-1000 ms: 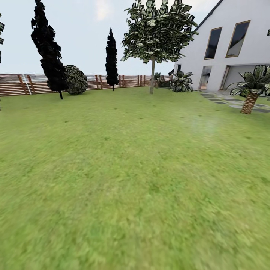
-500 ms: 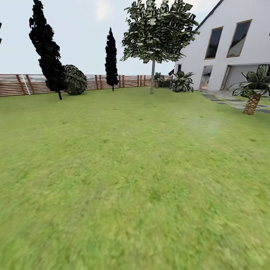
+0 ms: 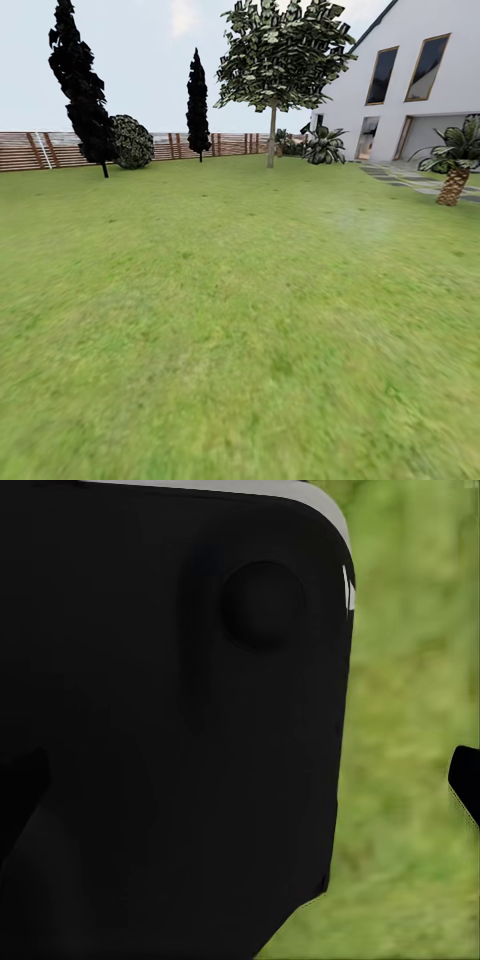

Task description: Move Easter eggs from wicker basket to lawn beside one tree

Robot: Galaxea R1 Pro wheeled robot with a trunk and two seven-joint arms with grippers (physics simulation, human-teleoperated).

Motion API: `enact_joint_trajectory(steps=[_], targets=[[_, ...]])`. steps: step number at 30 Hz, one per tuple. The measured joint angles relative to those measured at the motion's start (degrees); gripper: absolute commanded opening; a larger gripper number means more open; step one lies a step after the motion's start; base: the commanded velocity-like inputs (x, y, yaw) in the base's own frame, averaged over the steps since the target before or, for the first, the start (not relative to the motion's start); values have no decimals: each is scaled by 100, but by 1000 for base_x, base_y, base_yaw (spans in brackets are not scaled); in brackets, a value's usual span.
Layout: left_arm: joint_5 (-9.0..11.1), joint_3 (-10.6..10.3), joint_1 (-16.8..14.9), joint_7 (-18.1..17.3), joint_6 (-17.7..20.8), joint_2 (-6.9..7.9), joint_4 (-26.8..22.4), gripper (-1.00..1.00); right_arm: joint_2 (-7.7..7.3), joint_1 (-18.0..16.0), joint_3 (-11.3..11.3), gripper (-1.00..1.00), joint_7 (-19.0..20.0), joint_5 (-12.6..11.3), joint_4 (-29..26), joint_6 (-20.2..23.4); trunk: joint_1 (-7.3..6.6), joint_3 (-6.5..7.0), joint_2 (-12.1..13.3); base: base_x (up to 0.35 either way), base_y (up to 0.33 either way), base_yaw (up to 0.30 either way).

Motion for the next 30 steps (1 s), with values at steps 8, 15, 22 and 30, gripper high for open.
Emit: enact_joint_trajectory(steps=[8, 15, 22, 30], targets=[[0, 0, 0, 0, 0, 0, 0, 100, 0, 0, -2, 100, 0, 0, 0, 0, 0, 0, 0, 324, 76, 0], [-3, 0, 0, 1, 0, 4, 0, 100, 0, 0, -1, 100, 0, 1, 0, 0, 0, 0, 0, 324, 76, 0], [-1, 0, 0, -2, 1, 1, 0, 100, 0, 0, -1, 100, 0, 4, 0, 0, 0, 0, 0, 324, 76, 0], [0, 0, 0, -3, 0, 0, 0, 100, 0, 0, -1, 100, 0, 1, 2, 0, 0, 0, 0, 324, 76, 0]])
